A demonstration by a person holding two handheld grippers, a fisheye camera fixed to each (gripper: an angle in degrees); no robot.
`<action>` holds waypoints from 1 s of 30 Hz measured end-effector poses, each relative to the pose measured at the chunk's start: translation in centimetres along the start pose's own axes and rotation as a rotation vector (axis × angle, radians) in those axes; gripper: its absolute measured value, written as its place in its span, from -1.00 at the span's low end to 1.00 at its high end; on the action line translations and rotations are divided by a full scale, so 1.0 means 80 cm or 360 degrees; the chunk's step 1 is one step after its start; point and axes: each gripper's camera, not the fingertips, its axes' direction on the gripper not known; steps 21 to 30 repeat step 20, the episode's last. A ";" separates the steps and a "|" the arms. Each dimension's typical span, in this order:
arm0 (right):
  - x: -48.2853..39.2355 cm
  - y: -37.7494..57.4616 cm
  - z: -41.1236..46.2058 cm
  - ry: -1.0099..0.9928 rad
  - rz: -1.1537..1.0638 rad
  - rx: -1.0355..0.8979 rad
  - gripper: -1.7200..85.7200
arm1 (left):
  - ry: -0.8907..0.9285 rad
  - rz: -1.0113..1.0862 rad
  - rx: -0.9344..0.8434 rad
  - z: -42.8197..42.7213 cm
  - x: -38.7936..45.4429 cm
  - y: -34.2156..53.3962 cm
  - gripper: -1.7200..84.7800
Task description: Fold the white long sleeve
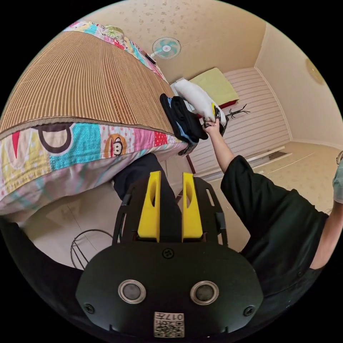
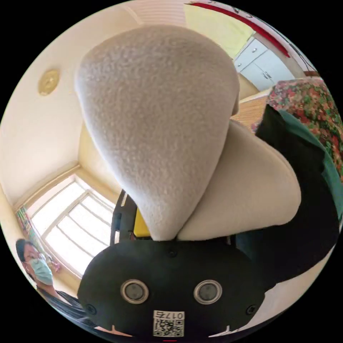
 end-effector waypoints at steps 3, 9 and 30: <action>0.093 0.009 -0.058 0.0320 0.0392 0.0097 -0.66 | -0.0049 -0.0040 0.0070 -0.021 -0.008 0.007 -0.74; 0.057 0.126 -0.156 0.0468 0.0144 0.0227 -0.70 | -0.0134 -0.0200 0.0262 -0.067 -0.035 0.028 -0.74; -0.074 0.432 0.008 -0.0154 -0.0401 -0.0294 -0.94 | -0.0721 -0.0258 0.1082 -0.244 -0.021 0.060 -0.77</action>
